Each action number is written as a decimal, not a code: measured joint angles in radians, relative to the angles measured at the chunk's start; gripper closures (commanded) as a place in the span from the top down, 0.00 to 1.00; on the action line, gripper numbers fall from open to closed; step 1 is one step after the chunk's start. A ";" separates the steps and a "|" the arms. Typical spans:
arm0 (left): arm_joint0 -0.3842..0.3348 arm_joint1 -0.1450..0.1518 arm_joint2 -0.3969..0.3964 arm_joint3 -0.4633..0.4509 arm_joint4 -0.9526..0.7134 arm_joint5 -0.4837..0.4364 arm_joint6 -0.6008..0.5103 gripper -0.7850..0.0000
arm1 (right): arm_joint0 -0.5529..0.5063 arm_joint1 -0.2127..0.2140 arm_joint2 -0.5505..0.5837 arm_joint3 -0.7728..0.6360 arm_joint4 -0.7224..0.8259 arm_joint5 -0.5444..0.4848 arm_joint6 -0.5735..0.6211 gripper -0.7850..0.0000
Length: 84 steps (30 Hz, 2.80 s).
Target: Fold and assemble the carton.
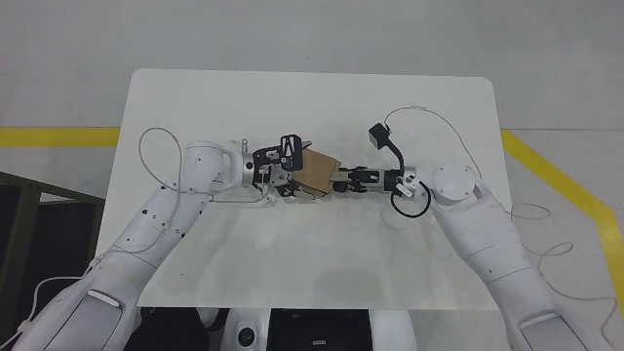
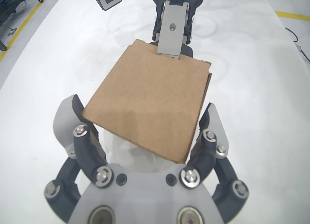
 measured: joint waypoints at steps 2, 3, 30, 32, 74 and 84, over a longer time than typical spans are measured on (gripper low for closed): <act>0.001 0.000 0.000 -0.001 0.001 0.000 0.000 1.00 | 0.007 -0.002 -0.005 0.008 0.001 0.000 0.001 0.22; 0.001 0.000 0.000 -0.001 0.002 -0.001 0.000 1.00 | 0.010 -0.003 -0.008 0.013 0.003 -0.002 0.001 0.23; 0.001 0.003 -0.004 0.006 0.011 0.001 0.003 1.00 | -0.083 0.038 0.093 -0.153 -0.025 0.032 -0.016 0.18; 0.001 0.003 -0.004 0.005 0.012 0.002 0.004 1.00 | -0.090 0.041 0.097 -0.168 -0.027 0.036 -0.016 0.07; 0.006 0.016 -0.033 -0.003 0.026 -0.033 0.020 1.00 | -0.030 0.027 0.027 -0.097 -0.017 0.023 -0.016 0.23; 0.087 0.076 -0.168 -0.051 -0.054 -0.049 0.089 1.00 | -0.090 0.053 0.107 -0.206 -0.022 -0.012 -0.024 0.80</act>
